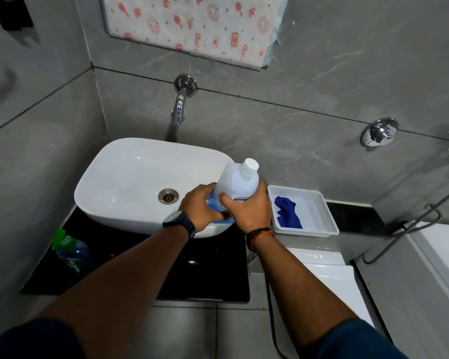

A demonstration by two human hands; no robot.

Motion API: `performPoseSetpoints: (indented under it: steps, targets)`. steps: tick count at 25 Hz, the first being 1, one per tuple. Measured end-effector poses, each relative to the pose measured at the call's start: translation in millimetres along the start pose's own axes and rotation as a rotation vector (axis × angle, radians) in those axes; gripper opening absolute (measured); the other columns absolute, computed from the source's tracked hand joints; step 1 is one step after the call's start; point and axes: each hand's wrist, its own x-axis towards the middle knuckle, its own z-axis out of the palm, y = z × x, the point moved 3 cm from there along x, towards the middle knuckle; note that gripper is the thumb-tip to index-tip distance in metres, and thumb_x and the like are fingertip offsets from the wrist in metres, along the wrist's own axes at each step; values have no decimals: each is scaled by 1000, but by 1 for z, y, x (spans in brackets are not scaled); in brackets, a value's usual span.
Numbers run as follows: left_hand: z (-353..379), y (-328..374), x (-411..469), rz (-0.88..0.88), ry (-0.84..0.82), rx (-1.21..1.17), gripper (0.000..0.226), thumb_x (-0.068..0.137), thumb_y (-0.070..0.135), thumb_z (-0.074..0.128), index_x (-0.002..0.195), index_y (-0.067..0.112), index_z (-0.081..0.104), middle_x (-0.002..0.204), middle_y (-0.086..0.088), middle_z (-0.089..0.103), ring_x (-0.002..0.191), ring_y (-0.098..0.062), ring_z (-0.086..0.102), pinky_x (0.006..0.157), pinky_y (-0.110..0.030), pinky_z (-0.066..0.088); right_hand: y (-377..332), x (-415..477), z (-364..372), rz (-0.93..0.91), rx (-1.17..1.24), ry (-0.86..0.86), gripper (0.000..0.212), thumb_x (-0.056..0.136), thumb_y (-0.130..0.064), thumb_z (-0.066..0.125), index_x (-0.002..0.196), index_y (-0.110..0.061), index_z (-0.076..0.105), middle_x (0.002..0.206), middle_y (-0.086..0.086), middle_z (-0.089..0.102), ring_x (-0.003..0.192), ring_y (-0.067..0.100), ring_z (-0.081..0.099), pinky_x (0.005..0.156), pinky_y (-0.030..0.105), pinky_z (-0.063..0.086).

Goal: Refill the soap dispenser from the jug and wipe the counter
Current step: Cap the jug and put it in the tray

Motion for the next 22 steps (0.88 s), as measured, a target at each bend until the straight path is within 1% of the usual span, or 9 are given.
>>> performPoseSetpoints:
  steps: [3,4,6,8,11,15,19,21,22]
  targets:
    - [30,14,34,96,-149,43,88,51,42,86,129,35,46,124,2,57,111,-19,53,91,-28,43,24,25,-25,59,15,155,75,56,-39,82,119,-22,45,106,-1,61,90,21,59,74,30,50]
    - [45,18,45,129,-178,90,96,53,45,85,137,33,39,133,0,53,118,-19,49,97,-29,40,38,35,-37,71,8,191,75,56,-39,81,119,-21,45,106,1,62,90,22,60,74,31,50]
    - [78,22,67,175,-183,181,97,60,49,80,143,29,32,142,-2,44,127,-20,42,104,-30,35,70,57,-67,85,-23,249,72,55,-41,78,116,-20,45,104,2,62,90,23,60,71,29,47]
    - [118,23,92,219,-193,236,88,65,50,76,141,27,37,141,-3,45,128,-21,42,108,-31,34,108,86,-97,106,-50,296,67,58,-37,80,112,-21,44,101,0,60,89,25,59,71,31,47]
    - [191,18,145,228,-217,291,83,64,52,75,136,23,45,136,-4,50,125,-22,46,106,-35,36,175,145,-135,132,-83,335,66,60,-31,82,112,-22,42,97,-3,55,86,24,57,71,31,46]
    - [277,-8,219,96,-242,315,84,69,55,70,139,25,37,145,0,40,133,-20,36,110,-35,31,266,230,-160,145,-117,311,69,63,-32,82,118,-21,41,101,-2,57,84,20,56,70,27,44]
    - [347,-54,268,49,-277,383,86,70,57,67,141,23,33,147,-2,38,133,-21,36,109,-34,32,358,298,-170,189,-172,299,70,65,-31,82,119,-20,39,110,8,61,89,25,60,71,27,45]
    - [371,-78,281,55,-298,498,92,69,63,63,143,22,27,152,-4,28,139,-23,25,114,-36,24,396,316,-170,214,-193,285,73,65,-29,83,122,-19,38,112,9,60,88,24,59,72,27,45]
    - [379,-88,284,54,-307,566,97,69,67,60,146,22,20,156,-4,18,142,-23,16,116,-39,18,410,321,-169,219,-204,276,74,65,-29,83,123,-18,38,113,9,60,87,22,58,72,26,45]
